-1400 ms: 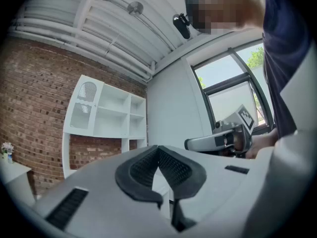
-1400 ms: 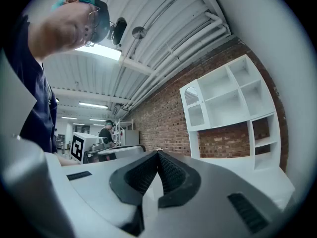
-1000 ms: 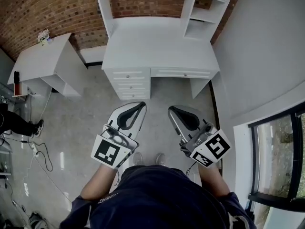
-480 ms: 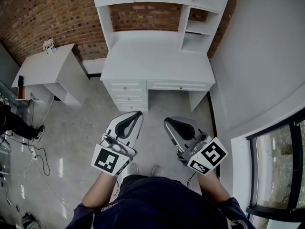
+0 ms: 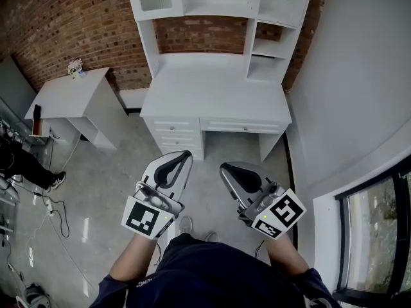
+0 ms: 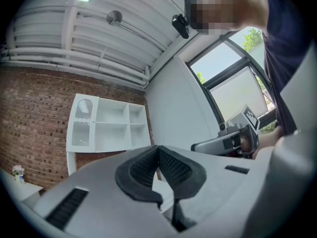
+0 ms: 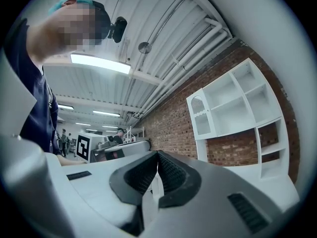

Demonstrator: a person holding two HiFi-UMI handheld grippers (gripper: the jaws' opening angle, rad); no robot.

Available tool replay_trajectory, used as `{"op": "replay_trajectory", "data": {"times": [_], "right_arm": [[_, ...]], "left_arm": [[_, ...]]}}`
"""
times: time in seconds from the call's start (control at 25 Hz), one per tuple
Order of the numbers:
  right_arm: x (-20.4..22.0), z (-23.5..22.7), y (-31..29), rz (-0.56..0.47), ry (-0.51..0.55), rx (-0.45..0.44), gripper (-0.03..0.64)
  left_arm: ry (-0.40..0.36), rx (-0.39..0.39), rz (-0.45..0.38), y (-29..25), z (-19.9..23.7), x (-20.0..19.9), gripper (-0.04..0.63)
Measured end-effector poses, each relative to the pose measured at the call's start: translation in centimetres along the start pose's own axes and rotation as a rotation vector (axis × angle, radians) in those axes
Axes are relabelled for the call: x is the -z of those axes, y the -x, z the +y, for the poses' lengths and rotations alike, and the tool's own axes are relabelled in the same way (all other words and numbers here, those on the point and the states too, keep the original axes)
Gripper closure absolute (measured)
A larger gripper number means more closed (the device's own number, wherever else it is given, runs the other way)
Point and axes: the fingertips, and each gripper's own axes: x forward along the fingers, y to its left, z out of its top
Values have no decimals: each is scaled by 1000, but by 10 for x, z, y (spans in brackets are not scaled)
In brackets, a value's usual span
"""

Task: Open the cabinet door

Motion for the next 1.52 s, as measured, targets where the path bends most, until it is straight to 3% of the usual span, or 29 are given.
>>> {"op": "replay_trajectory", "data": {"times": [0.6, 0.88, 1.36, 1.52], "right_arm": [[1, -45, -57, 12, 24, -23, 597], [6, -79, -121, 21, 32, -22, 597], [14, -130, -233, 31, 38, 27, 597], [16, -145, -267, 33, 46, 48, 597]], "left_arm": [[-12, 2, -33, -33, 59, 13, 588], [-10, -8, -66, -59, 127, 27, 588], [24, 9, -21, -94, 248, 60, 588], [46, 17, -46, -106, 284, 63, 588]]}}
